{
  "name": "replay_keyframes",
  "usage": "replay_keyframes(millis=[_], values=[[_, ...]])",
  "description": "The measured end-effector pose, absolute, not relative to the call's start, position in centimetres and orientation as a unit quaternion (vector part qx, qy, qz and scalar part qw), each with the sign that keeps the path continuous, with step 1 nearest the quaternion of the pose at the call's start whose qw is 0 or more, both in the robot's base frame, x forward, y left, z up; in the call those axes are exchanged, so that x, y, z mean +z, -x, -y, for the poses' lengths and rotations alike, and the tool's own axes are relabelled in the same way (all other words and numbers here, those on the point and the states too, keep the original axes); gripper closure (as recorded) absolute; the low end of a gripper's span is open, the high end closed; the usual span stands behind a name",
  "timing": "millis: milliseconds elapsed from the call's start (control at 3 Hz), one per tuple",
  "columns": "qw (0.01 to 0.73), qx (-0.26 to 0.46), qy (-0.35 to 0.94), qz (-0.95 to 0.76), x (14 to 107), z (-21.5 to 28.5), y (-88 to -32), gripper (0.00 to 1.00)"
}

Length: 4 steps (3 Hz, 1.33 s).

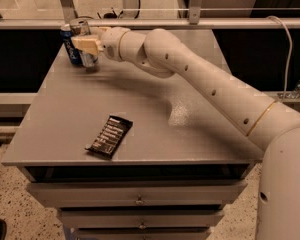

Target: Move redbull can near pepsi can

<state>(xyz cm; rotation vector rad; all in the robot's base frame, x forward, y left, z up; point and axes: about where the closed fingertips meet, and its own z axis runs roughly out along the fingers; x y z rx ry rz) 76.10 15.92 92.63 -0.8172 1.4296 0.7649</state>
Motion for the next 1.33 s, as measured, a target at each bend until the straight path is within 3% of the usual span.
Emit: replay_keyframes(millis=[333, 667, 1333], values=[[0.619, 0.335, 0.353, -0.616, 91.8, -16.3, -75.7, 0.06], [0.623, 0.336, 0.352, -0.613, 91.6, -16.5, -75.4, 0.0], [0.622, 0.318, 0.367, -0.614, 91.4, -13.9, -75.4, 0.0]])
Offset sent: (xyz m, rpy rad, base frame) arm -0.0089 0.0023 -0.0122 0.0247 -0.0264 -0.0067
